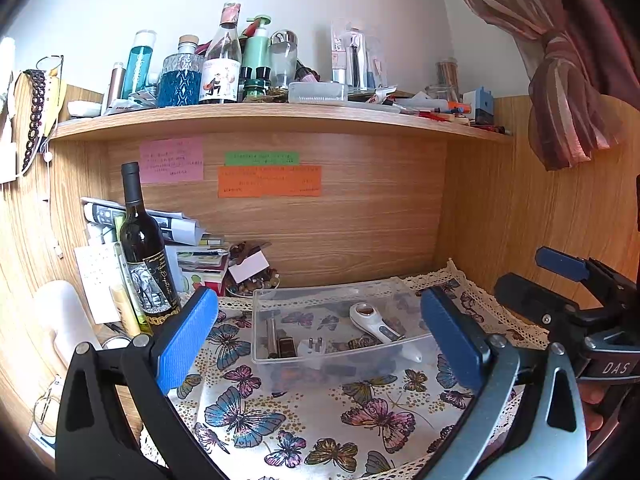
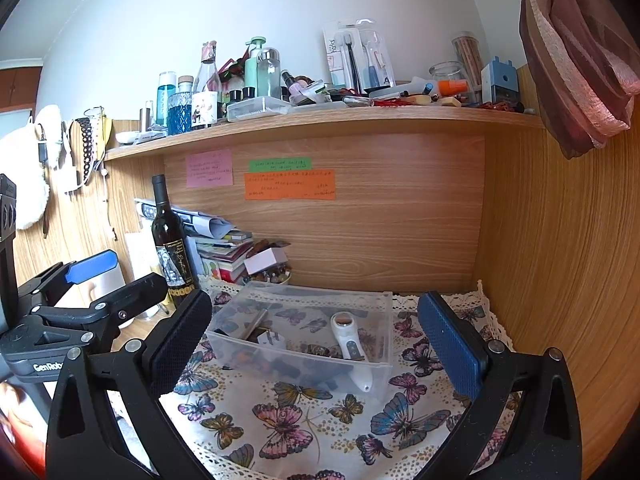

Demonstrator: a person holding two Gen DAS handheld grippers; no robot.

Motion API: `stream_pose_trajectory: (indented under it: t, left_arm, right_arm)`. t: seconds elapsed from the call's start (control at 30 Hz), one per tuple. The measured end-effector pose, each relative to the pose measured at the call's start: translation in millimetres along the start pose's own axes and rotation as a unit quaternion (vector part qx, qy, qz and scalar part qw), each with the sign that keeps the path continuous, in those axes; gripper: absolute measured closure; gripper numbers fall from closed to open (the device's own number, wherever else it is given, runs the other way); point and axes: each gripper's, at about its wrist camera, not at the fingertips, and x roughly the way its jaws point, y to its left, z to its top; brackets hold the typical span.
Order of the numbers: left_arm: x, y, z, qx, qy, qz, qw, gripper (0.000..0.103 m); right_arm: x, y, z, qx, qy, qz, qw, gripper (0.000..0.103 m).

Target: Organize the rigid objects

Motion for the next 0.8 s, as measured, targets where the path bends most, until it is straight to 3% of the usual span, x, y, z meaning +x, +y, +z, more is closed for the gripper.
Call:
stream_pose_trajectory:
  t: [0.8]
  left_arm:
    - [1.0, -4.5, -0.6, 0.001, 0.0, -0.009, 1.0, 0.0]
  right_arm:
    - [-0.8, 0.6, -0.9, -0.002, -0.002, -0.02, 1.0, 0.0]
